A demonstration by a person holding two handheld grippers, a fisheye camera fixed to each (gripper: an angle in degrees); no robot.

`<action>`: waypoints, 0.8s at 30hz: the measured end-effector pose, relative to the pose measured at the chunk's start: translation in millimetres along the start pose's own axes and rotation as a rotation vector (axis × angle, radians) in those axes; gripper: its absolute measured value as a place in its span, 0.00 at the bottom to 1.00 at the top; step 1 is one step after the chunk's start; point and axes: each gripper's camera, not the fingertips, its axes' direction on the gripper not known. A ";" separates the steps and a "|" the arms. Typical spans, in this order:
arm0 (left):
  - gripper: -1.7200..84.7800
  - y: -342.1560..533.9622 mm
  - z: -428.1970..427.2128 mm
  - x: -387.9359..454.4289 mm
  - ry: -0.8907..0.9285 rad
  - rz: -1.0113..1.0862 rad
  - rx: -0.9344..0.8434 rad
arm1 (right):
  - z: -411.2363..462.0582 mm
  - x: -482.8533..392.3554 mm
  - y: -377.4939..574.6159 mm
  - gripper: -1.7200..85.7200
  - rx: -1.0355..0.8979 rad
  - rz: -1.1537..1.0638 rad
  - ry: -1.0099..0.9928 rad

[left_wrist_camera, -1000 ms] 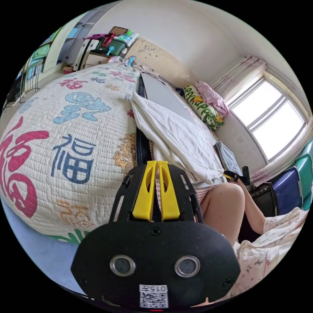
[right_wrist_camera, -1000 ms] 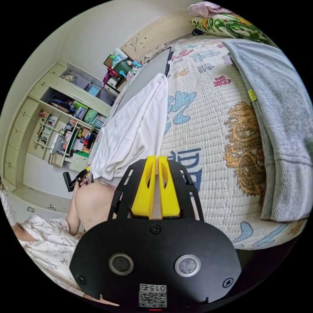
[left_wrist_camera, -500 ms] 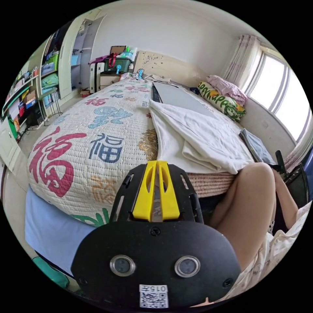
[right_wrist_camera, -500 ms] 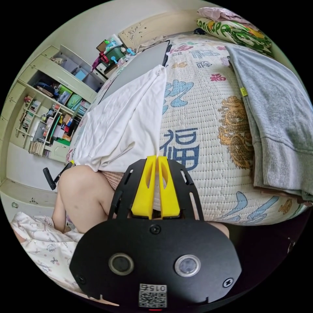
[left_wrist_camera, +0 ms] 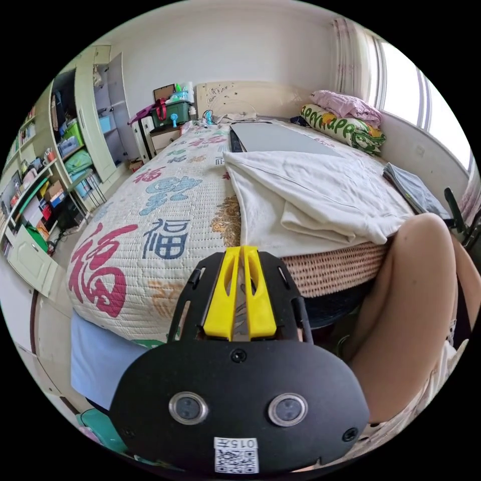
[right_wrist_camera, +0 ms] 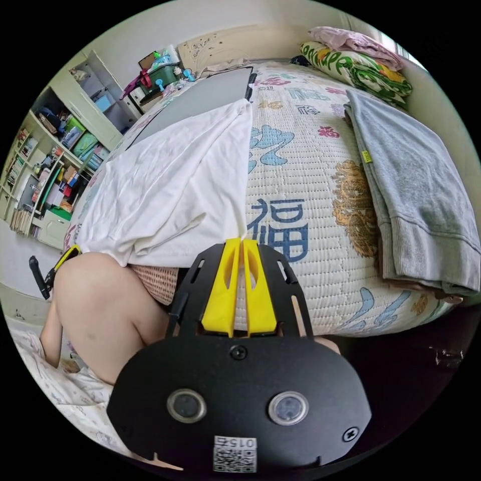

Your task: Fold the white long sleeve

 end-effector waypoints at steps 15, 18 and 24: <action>0.02 -45.2 -3.7 37.5 0.026 0.156 -0.072 | 83.1 38.3 11.0 0.02 0.021 0.040 0.106; 0.02 -42.2 -18.5 52.1 -0.011 0.209 0.014 | 86.8 42.1 21.7 0.02 0.028 0.008 0.143; 0.02 -30.9 7.0 65.0 -0.002 0.220 -0.015 | 84.9 61.8 48.6 0.02 0.017 -0.052 0.165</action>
